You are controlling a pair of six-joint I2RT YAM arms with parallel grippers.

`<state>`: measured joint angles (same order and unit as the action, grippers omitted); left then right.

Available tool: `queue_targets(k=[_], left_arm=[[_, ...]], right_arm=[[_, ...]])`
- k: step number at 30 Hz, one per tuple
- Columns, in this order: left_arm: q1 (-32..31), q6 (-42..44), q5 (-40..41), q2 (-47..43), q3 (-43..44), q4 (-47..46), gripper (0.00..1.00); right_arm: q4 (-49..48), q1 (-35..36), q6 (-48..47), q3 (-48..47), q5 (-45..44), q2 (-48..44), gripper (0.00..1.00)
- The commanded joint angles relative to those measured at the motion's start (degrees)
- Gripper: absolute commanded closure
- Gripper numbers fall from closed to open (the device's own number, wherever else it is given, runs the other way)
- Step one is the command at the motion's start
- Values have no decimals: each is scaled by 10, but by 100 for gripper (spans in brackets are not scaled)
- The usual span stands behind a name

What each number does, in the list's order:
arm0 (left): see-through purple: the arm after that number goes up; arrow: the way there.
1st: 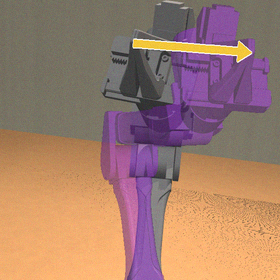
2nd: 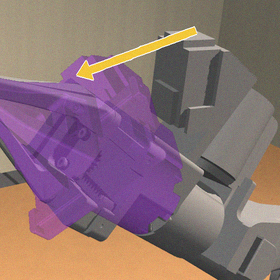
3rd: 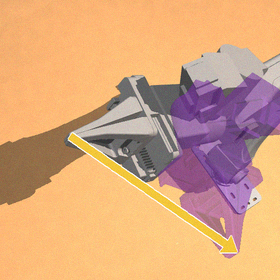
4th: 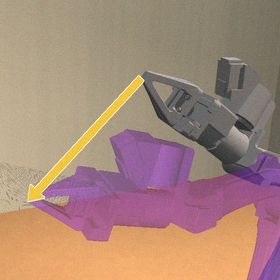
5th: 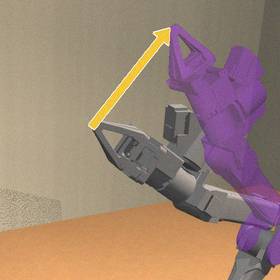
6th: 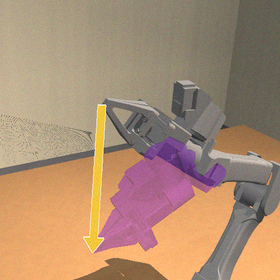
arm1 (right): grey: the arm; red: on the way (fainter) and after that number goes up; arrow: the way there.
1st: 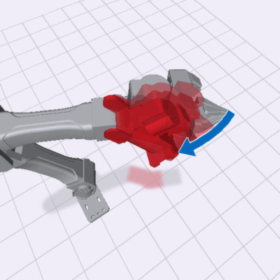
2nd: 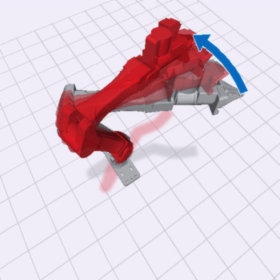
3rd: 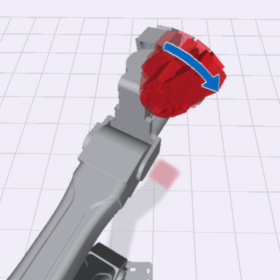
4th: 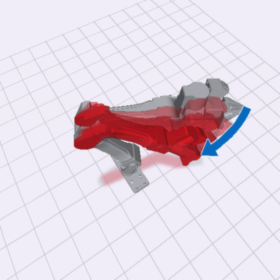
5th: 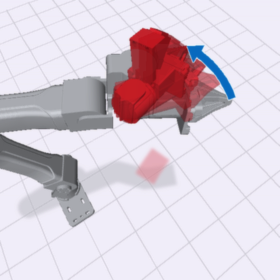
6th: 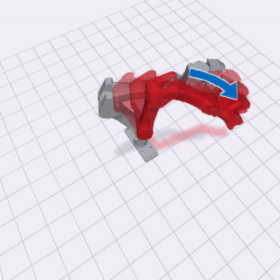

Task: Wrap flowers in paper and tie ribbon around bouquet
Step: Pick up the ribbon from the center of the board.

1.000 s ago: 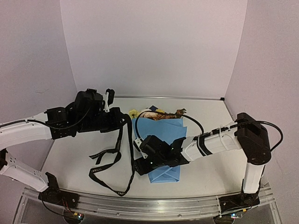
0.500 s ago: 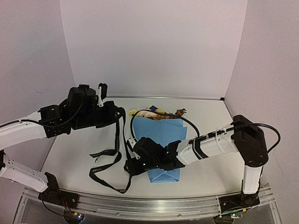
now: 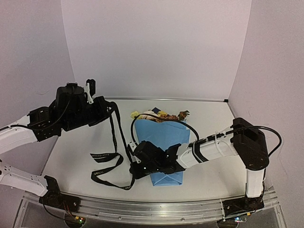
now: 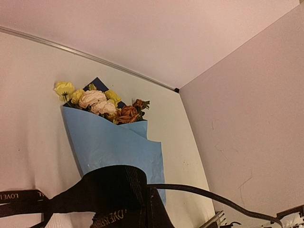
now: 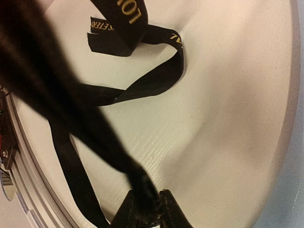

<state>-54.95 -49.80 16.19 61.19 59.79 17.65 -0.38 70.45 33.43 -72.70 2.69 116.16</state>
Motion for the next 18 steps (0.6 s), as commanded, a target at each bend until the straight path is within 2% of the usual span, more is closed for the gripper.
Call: queue_targets(k=[1, 4, 7, 12, 14, 18], left_arm=[[5, 25, 29, -21, -2, -6, 100], [5, 71, 16, -23, 8, -20, 100], [4, 129, -26, -12, 29, -46, 100], [1, 197, -109, 75, 116, -85, 100], [-3, 213, -139, 125, 150, -108, 100], [-7, 215, -187, 210, 202, -147, 100]], right_arm=[[81, -28, -22, 26, -8, -85, 100], [187, -53, -54, 52, -27, -171, 100], [339, -86, -116, 54, -76, -282, 100], [535, -139, -252, 24, -178, -438, 100], [591, -158, -313, 5, -233, -488, 100], [624, -187, -440, -34, -341, -569, 100]])
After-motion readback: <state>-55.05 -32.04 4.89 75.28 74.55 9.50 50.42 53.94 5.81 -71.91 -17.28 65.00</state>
